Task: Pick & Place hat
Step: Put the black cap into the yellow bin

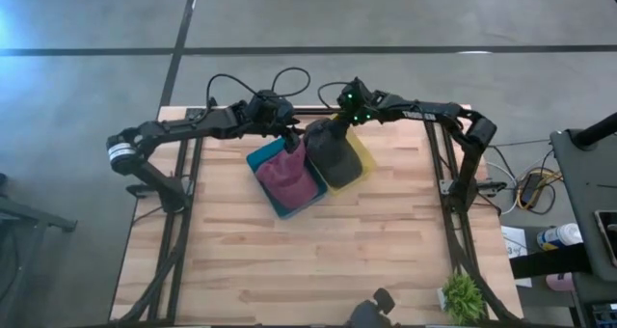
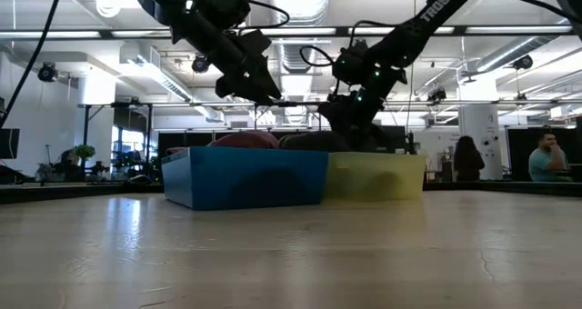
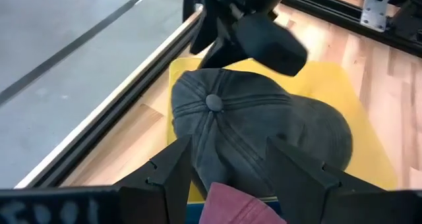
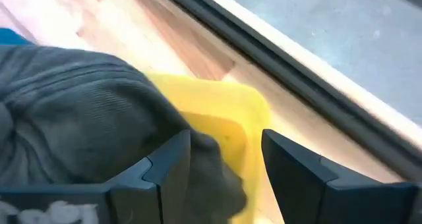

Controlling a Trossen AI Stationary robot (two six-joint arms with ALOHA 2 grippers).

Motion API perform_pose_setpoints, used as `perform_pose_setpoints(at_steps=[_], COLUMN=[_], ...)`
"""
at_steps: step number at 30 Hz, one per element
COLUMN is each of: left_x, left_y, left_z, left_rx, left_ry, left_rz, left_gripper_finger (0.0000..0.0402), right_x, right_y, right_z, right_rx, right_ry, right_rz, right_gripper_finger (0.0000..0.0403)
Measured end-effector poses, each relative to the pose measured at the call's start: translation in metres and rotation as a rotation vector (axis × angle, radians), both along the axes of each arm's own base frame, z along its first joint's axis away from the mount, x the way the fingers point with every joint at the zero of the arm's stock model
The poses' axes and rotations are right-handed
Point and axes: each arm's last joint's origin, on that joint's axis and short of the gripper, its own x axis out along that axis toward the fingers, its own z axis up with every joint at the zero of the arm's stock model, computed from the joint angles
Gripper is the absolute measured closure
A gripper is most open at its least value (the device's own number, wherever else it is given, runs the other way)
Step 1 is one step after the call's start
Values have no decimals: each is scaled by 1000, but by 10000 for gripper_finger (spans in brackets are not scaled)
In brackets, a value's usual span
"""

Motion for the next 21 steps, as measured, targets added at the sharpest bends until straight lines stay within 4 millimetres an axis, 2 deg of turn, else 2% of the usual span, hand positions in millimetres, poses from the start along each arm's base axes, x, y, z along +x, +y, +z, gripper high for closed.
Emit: perform_pose_setpoints(at_steps=[5,8,14,18,21], left_x=[-5,-12,-16,-15,-13], left_y=[9,16,6,-2,-2], left_z=[0,-3,-7,-9,-8], left_rx=[21,-53,-343,-364,-342], left_ry=[13,15,22,58,46], left_rz=[51,52,-142,-181,-169], left_gripper_finger=[216,216,216,216,216], right_x=[-4,-7,-10,-11,-5], right_y=[2,5,15,16,13], right_z=[0,-1,29,38,33], right_rx=[24,23,-57,-59,-72], right_ry=[131,179,123,80,45], right_rz=[72,80,126,159,184], right_gripper_finger=[220,220,221,220,220])
